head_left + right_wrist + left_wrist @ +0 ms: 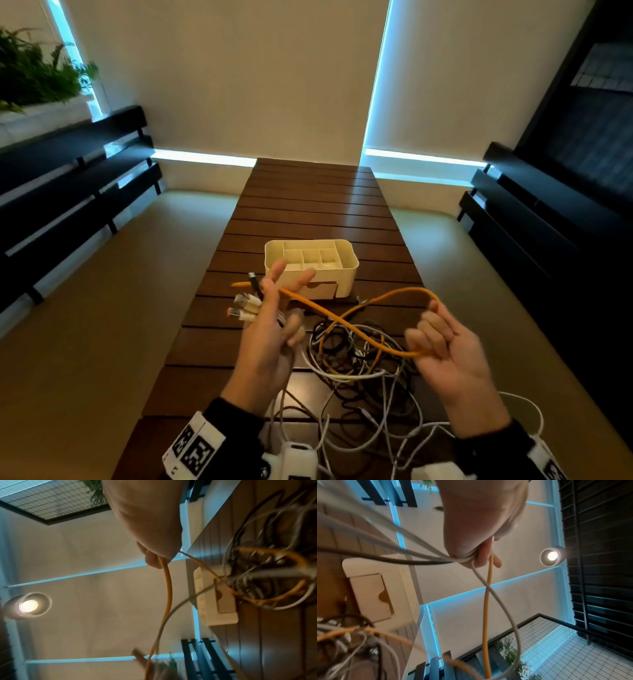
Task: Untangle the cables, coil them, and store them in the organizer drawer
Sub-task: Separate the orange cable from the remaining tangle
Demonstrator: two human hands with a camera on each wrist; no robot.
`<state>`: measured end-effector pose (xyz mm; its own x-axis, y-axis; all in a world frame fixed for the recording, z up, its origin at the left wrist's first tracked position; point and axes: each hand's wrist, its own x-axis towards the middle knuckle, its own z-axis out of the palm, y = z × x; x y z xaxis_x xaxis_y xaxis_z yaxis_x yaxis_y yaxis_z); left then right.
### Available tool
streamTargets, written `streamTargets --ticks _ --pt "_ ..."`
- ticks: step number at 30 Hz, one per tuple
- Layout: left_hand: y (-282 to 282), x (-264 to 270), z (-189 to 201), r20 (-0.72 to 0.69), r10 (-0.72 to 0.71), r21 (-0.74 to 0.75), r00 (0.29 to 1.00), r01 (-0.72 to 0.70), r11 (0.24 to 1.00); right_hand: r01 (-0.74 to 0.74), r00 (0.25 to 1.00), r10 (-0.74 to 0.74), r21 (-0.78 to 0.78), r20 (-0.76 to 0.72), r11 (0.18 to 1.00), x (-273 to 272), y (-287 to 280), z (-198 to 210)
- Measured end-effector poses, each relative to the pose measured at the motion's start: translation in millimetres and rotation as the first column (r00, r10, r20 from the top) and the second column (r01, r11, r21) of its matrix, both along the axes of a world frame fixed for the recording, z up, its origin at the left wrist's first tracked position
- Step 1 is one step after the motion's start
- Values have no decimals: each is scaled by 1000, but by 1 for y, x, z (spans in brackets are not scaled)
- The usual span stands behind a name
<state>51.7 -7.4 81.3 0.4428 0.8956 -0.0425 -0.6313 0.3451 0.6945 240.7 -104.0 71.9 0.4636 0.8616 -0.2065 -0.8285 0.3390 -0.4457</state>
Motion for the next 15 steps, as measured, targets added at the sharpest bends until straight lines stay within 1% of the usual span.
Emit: streamTargets --ticks 2,4,7,11,12,13,14,15 --pt "8 -7 4 -18 87 33 996 -86 996 27 999 -28 -16 -25 1000 11 -14 -17" --pt "13 -11 8 -25 115 86 993 -113 990 42 999 -43 -55 -15 998 18 -26 -31" --pt "14 -14 10 -34 115 143 993 -109 984 66 998 -66 -104 0 992 23 -35 -41" --pt "8 -10 8 -101 91 214 991 -68 975 51 998 -55 -165 -17 985 26 -42 -51" --pt "7 -9 7 -121 82 228 989 -53 972 50 999 -53 -207 -9 977 27 -43 -52" --pt "5 -8 7 -143 76 239 987 -40 970 40 999 -37 -282 16 959 28 -42 -55" --pt "3 -6 7 -161 69 250 984 -27 968 42 996 -8 -389 89 920 28 -42 -57" --pt "2 -5 8 -169 54 262 984 -8 965 83 979 31 -529 203 844 25 -40 -55"
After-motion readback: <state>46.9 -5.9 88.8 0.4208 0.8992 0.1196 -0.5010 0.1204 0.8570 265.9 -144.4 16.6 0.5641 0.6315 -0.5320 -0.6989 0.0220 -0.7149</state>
